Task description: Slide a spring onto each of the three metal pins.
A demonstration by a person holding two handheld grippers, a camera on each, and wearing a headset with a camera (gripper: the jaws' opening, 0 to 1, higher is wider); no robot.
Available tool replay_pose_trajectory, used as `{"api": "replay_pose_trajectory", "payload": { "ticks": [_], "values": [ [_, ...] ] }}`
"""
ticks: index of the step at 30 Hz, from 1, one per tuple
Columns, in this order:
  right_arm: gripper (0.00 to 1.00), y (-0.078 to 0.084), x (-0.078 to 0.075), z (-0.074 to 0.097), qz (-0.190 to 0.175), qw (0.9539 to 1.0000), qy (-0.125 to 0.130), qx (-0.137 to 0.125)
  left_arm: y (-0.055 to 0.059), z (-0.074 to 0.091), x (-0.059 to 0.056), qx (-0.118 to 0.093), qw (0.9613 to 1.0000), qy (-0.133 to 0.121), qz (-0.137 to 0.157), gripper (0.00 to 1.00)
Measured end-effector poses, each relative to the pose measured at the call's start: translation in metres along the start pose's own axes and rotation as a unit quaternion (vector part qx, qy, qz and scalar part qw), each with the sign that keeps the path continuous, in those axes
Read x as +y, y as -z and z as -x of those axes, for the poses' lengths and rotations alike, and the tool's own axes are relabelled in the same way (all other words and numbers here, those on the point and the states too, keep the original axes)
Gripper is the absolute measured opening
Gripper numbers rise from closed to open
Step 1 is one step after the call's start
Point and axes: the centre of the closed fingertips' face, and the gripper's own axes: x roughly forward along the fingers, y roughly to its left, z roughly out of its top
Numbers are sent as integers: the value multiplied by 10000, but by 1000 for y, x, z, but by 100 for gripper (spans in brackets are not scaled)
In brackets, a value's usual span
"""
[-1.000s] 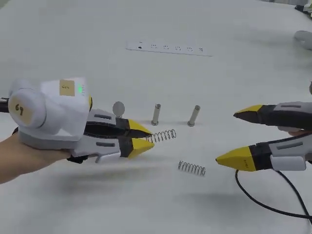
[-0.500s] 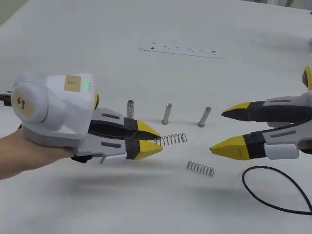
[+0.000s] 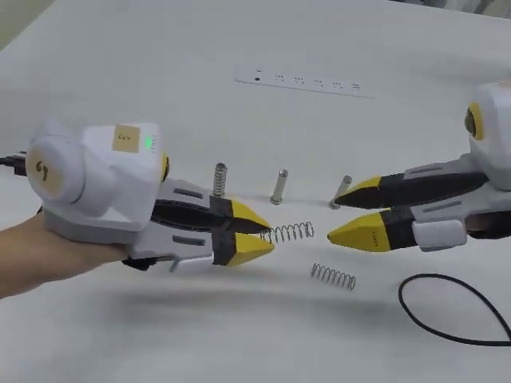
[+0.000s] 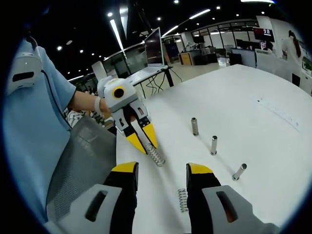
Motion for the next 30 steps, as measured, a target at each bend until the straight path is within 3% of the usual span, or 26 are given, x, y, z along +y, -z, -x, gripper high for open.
{"api": "replay_pose_trajectory", "payload": {
  "ticks": [15,30],
  "values": [
    [25,6,3,-12,-430,9985,-335,-36,-5,-2,-1,-98,9999,0,28,2],
    [14,2,19,-24,-661,9958,-623,-89,-8,-1,0,-132,9999,-14,33,2]
  ]
}}
